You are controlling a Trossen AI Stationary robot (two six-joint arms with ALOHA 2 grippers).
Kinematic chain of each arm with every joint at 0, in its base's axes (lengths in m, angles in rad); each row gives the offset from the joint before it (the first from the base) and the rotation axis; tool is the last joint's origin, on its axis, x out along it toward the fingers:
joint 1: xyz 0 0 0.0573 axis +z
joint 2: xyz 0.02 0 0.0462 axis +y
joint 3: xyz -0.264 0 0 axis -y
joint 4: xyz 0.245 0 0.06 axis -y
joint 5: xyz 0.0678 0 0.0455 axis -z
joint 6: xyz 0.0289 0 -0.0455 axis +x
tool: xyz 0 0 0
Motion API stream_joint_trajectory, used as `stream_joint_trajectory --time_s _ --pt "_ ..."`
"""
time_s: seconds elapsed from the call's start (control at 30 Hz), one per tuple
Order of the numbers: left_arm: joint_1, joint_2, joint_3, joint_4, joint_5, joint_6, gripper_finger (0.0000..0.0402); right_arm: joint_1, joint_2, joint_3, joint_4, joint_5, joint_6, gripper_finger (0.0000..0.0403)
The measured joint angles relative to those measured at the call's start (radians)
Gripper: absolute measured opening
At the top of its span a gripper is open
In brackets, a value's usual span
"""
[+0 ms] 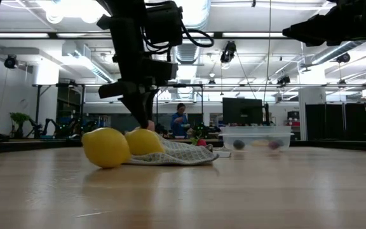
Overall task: Pick and placing Produce into tupperware
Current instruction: Put the pink peach into the transparent bin
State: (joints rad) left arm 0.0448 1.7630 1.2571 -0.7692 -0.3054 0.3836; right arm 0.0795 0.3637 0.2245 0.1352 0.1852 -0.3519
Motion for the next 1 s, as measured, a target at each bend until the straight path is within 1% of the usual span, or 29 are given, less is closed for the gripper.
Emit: stream_joint_trajectory --time_s 0.47,0.57,0.77,0.83,1.0 --pt "0.002 0.000 0.086 0.011 -0.005 0.024 0.0033 0.000 0.000 0.000 0.000 0.000 0.000 0.0199" --pt "0.006 0.000 0.091 0.117 -0.008 0.052 0.0033 0.000 0.000 0.000 0.000 0.000 -0.002 0.0199" --pt "0.035 0.015 0.080 0.388 -0.004 0.169 0.0033 0.000 0.000 0.000 0.000 0.000 0.001 0.0199" --pt "0.052 0.037 0.086 0.419 0.015 0.189 0.0033 0.001 0.000 0.000 0.000 0.000 0.001 0.0199" --pt "0.083 0.123 0.122 0.525 0.019 0.245 0.0033 0.001 0.000 0.000 0.000 0.000 0.003 0.0199"
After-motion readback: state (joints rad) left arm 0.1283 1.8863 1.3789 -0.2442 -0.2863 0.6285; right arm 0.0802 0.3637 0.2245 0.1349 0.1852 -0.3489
